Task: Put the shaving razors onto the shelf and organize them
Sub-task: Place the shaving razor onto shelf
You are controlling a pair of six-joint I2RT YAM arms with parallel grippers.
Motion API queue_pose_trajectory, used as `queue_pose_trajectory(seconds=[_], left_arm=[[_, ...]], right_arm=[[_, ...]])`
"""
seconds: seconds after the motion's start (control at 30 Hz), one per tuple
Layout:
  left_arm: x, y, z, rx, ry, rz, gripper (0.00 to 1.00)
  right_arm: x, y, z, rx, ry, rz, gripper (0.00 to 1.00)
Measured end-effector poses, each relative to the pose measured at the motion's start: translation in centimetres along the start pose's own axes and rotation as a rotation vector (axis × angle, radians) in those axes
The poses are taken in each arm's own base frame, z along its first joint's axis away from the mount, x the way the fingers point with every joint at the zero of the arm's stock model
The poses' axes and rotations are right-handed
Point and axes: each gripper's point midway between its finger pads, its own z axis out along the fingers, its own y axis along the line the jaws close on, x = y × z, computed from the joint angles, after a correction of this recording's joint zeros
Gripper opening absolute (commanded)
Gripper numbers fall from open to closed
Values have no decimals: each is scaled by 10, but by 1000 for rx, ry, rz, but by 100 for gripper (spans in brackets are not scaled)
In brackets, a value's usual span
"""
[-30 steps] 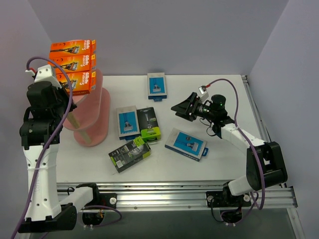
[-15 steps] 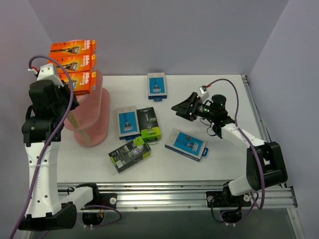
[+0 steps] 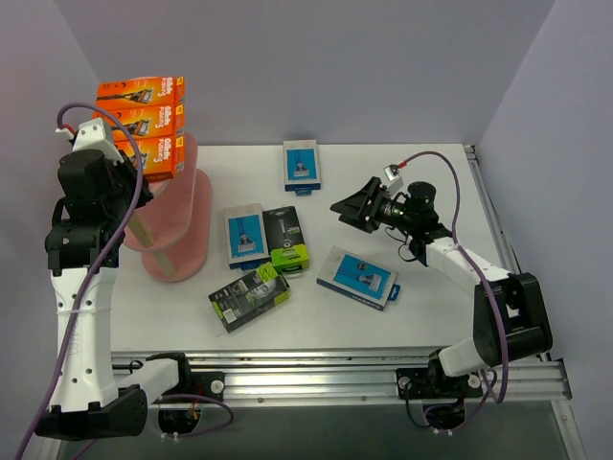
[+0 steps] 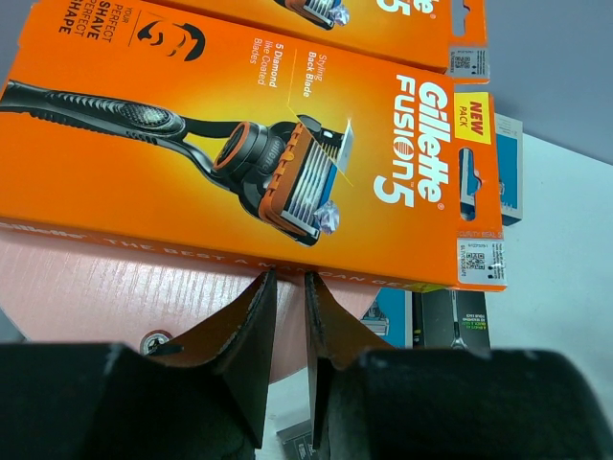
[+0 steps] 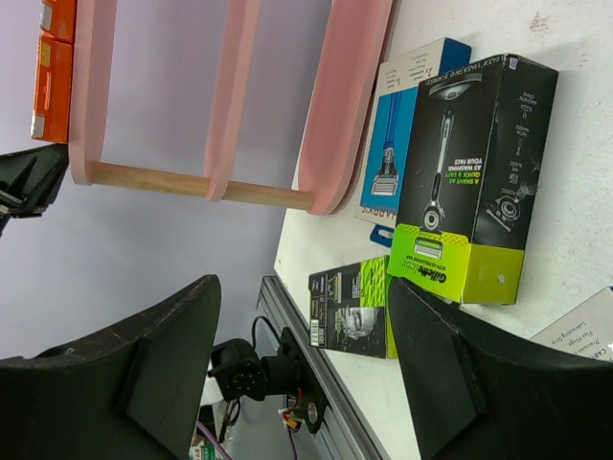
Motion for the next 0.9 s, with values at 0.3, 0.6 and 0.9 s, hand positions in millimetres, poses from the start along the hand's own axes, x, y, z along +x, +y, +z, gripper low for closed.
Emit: queue_pose_trajectory(seconds=[0.3, 0.6, 0.9], left_arm=[[-1, 1, 2, -4, -3, 1, 27], [-4, 2, -6, -7, -20, 2, 33], [-10, -1, -48, 46, -95, -11, 59]], right_arm=[[1, -5, 2, 8, 4, 10, 66], [0, -5, 2, 8, 4, 9, 66], [4, -9, -3, 43, 10, -1, 66]])
